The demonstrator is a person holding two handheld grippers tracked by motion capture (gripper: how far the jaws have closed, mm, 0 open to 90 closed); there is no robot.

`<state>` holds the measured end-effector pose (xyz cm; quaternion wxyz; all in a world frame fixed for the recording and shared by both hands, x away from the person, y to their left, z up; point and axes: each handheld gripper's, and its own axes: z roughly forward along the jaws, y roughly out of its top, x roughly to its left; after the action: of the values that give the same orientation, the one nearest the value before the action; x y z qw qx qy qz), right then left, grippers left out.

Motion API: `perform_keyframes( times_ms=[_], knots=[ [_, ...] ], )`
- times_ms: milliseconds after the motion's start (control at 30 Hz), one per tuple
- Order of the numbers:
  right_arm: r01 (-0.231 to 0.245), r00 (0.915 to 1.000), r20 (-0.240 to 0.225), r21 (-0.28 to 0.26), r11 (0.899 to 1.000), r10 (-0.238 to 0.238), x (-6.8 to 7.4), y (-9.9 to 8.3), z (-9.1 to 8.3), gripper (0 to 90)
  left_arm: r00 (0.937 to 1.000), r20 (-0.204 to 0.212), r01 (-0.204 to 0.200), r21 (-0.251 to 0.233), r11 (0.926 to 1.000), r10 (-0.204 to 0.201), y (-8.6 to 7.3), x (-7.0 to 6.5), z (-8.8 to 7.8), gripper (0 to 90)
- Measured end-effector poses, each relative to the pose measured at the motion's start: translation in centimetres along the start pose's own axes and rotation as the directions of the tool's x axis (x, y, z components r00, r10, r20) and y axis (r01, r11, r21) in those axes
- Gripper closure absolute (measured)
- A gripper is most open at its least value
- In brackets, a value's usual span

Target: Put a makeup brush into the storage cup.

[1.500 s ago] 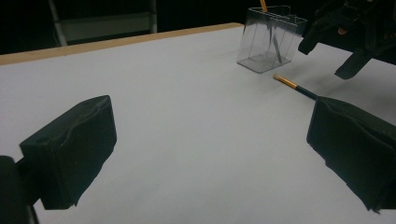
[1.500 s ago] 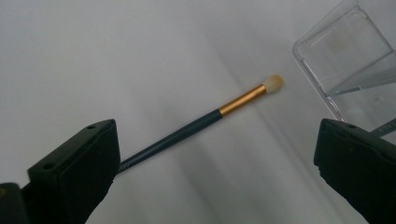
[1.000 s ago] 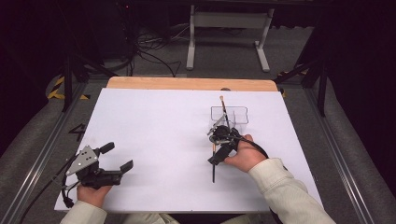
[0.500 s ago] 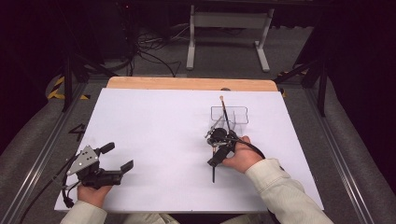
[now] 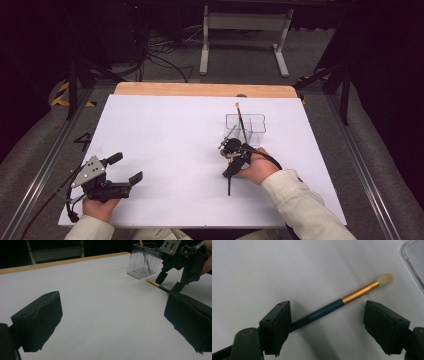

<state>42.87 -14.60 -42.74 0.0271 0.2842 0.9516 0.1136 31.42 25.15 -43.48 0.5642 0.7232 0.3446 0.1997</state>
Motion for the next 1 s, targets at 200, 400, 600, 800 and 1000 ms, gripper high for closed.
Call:
perform_keyframes(
  times_ms=[200,400,600,800,1000],
  knots=[
    [0.003,0.9999,0.015,0.018,1.0,-0.004,0.1,0.0,-0.2,35.0,1.0,0.0,0.0,-0.001,1.0,0.0,0.0,0.0,0.0,2.4],
    [0.017,0.9993,0.032,0.032,0.999,-0.018,0.5,0.0,-0.5,60.0,1.0,0.002,0.003,-0.001,1.0,-0.003,0.0,0.0,0.0,2.4],
    [0.034,0.999,0.029,0.056,0.998,-0.036,0.8,0.2,-0.6,72.0,1.0,0.002,0.004,-0.001,1.0,-0.004,0.0,0.0,-0.1,2.4],
    [0.058,0.9979,0.023,0.069,0.996,-0.06,1.1,0.4,-0.6,82.2,1.0,0.003,0.004,-0.001,1.0,-0.004,0.0,0.0,-0.1,2.4],
    [0.065,0.9972,0.033,0.08,0.995,-0.067,1.3,0.5,-0.6,82.8,1.0,0.004,0.002,-0.002,1.0,-0.002,0.0,0.0,-0.1,2.4]
  ],
)
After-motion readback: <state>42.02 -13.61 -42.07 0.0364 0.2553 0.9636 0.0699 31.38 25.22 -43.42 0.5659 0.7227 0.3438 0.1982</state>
